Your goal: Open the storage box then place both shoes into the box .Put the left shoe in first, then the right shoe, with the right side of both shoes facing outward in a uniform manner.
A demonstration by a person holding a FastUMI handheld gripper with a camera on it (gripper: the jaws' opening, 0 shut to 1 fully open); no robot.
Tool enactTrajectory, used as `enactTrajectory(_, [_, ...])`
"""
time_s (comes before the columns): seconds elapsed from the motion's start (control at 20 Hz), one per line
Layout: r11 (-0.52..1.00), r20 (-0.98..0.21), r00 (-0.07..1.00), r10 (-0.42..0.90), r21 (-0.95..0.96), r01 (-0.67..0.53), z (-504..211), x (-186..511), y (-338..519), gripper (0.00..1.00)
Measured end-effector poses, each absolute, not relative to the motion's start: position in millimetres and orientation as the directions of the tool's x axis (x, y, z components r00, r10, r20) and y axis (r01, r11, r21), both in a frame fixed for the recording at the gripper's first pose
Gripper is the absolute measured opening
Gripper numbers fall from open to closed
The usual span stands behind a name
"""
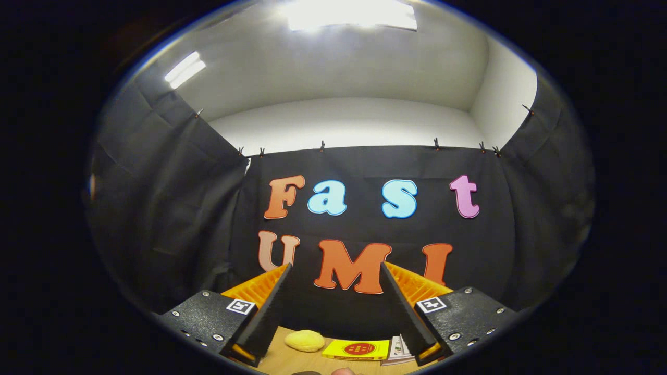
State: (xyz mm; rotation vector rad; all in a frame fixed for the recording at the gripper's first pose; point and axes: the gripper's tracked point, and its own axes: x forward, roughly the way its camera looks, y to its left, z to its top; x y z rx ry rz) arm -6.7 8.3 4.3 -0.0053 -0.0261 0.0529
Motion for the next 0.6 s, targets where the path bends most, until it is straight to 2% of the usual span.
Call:
enactTrajectory(0.2, [0.999, 0.01, 0.999, 0.036, -0.001, -0.036, -2.7, -4.1, 4.6, 0.96])
enactTrajectory(0.45, [0.996, -0.074, 0.994, 0.079, 0.037, -0.077, -32.9, 3.7, 20.4, 0.96])
enactTrajectory(0.6, [0.996, -0.06, 0.994, 0.089, 0.032, -0.087, -31.7, 7.5, 22.3, 0.96])
